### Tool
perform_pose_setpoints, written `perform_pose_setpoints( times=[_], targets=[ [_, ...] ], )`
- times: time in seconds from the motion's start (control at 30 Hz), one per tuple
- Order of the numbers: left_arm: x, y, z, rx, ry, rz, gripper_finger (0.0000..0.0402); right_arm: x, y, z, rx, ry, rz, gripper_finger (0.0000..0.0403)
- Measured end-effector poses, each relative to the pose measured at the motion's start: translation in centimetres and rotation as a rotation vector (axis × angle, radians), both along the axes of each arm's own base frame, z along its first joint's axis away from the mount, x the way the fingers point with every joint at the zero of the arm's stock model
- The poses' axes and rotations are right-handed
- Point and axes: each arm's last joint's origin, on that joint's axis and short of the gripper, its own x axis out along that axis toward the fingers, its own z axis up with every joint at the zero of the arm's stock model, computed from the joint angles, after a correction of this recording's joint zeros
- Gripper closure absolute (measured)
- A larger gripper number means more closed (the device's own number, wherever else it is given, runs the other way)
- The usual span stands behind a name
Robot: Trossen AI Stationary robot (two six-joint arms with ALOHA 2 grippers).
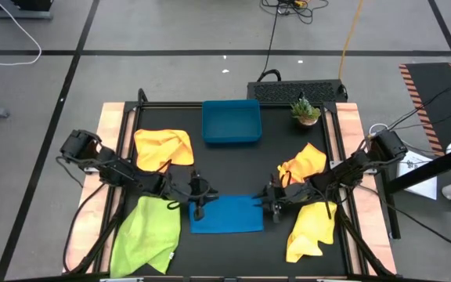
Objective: Fold microfiber towels
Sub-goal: Fold the blue microfiber cloth
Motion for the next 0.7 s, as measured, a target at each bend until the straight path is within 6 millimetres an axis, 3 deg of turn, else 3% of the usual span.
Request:
perform_pose_setpoints(
  times=[0.4, 0.7],
  targets=[
    [-0.5, -1.3, -0.1, 0.004, 0.005, -0.044, 0.0302, 1.3, 1.5, 0.8, 0.041, 0.182, 0.026, 0.0287],
    [-0.5, -1.3, -0.1, 0.005, 0.006, -0.043, 0.0302, 0.9, 0.3, -0.3, 0.061, 0.344, -0.071, 0.0287]
  ],
)
